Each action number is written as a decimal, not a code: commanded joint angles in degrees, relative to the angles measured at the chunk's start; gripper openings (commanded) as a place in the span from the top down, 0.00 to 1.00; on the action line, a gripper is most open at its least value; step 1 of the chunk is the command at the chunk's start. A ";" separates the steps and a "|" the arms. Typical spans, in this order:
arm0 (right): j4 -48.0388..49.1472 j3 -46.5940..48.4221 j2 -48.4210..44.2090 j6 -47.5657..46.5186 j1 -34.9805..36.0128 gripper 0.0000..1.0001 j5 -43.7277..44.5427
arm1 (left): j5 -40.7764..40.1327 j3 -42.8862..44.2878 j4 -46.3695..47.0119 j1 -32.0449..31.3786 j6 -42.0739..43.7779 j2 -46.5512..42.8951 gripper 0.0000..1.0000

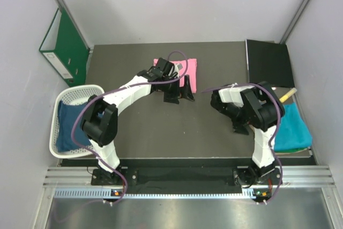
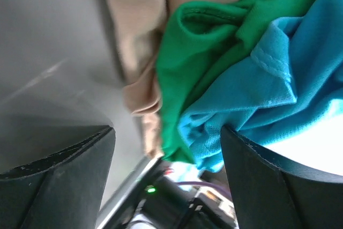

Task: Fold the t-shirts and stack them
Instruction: Put the neatly folded tshirt into the corner of the board with the right arm

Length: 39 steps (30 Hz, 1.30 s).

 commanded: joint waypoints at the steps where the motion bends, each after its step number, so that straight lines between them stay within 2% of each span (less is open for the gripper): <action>1: -0.78 0.85 5.26 5.31 -0.16 0.18 2.92 | 2.85 2.85 1.56 1.68 2.08 0.12 0.01; 2: -0.61 1.20 5.88 5.32 -0.25 0.18 3.01 | 3.46 2.85 1.48 1.95 2.08 0.12 0.01; 5: 0.79 2.25 8.25 4.62 -1.21 0.26 3.62 | 4.08 2.94 1.30 3.09 2.34 -0.15 0.01; 6: 1.24 2.61 8.60 3.40 -1.74 0.37 3.54 | 4.26 3.03 1.22 3.53 2.60 -0.23 0.01; 8: 3.34 2.87 8.70 1.20 -3.23 0.50 3.36 | 4.26 3.12 0.78 4.06 2.96 -0.67 0.01; 9: 5.70 2.96 8.43 -1.25 -3.76 0.65 2.40 | 4.52 3.12 0.69 4.58 3.22 -0.85 0.01; 11: 7.30 3.40 8.08 -2.85 -5.25 0.79 1.87 | 4.53 3.12 -0.10 5.20 3.57 -1.11 0.01; 12: 8.00 3.66 8.08 -3.64 -5.52 0.95 1.95 | 4.79 3.03 -0.28 5.81 3.83 -1.29 0.01; 13: 8.27 4.01 8.25 -4.08 -5.61 0.99 2.13 | 4.79 2.94 -0.54 6.16 4.10 -1.46 0.01; 18: 9.67 5.60 7.64 -6.63 -5.17 1.00 2.13 | 5.14 2.77 -2.12 8.36 5.50 -2.08 0.01; 25: 7.66 10.25 3.78 -8.22 0.62 1.00 1.07 | 5.49 2.76 -2.91 10.03 6.47 -1.64 0.01; 33: 1.60 21.67 5.09 -9.18 8.62 1.00 -2.26 | 5.49 3.38 -2.83 10.56 6.47 -0.41 0.01; 39: -0.08 32.74 11.40 -11.81 15.04 1.00 -7.88 | 5.05 5.92 -3.62 11.35 6.74 0.64 0.01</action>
